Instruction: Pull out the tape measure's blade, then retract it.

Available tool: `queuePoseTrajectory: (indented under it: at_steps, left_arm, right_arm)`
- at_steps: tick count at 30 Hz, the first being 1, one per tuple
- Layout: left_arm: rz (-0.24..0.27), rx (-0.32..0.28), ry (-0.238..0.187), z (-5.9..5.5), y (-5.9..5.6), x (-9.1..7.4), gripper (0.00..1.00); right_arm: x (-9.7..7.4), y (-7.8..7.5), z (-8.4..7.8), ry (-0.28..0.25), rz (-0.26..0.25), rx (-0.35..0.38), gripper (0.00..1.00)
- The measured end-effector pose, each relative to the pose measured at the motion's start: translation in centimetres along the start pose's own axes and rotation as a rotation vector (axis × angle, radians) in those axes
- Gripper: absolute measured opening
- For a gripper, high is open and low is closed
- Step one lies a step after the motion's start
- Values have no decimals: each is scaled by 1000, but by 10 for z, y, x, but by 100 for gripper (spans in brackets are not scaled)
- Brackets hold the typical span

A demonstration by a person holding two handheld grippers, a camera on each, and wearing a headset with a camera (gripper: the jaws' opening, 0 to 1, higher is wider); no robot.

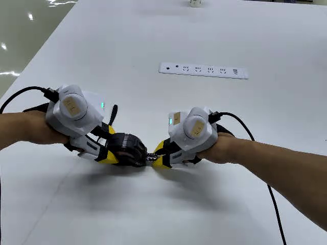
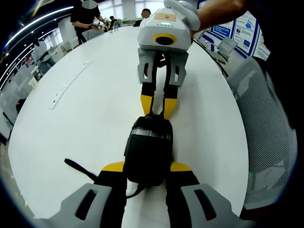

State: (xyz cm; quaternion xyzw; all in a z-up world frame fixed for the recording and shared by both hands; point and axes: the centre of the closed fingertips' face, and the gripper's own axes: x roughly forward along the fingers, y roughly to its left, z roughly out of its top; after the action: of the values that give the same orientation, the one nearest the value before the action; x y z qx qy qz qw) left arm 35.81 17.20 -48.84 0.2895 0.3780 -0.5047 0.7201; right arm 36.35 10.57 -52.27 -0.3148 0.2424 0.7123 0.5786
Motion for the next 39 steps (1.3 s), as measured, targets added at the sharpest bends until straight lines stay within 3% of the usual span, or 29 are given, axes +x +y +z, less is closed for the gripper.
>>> queuePoseTrajectory:
  at_steps: [39]
  left_arm:
    - [0,-14,0,1,1,0,26]
  right_arm:
    - [-25,1,-26,19,7,23,9]
